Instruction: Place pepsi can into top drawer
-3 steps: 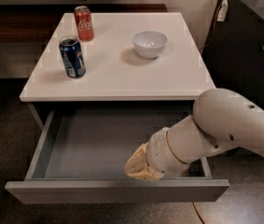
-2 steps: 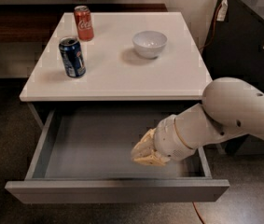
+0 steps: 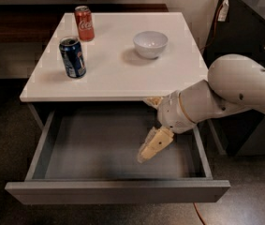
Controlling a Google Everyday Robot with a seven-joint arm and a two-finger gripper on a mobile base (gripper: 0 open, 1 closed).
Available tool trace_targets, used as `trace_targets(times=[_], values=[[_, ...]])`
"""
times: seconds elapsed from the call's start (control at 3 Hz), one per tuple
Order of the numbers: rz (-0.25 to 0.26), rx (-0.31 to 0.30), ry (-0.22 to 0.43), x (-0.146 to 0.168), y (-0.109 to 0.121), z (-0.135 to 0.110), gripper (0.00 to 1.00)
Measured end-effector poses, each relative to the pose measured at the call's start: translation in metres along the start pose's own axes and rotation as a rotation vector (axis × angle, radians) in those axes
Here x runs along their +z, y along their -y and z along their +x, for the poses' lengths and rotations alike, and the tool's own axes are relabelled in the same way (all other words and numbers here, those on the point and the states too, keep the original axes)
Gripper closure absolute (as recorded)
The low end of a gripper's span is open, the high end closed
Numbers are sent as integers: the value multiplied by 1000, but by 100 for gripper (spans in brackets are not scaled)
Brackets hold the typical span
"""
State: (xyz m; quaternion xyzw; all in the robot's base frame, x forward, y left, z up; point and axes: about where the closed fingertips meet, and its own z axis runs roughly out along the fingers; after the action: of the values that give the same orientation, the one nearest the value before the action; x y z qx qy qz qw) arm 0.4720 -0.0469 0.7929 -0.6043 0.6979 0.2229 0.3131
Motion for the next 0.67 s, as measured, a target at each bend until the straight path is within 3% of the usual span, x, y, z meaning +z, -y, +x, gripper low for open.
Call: trace_targets(times=[0.33, 0.67], values=[[34, 19, 6, 1, 32, -13, 0], [43, 25, 7, 1, 38, -17, 0]])
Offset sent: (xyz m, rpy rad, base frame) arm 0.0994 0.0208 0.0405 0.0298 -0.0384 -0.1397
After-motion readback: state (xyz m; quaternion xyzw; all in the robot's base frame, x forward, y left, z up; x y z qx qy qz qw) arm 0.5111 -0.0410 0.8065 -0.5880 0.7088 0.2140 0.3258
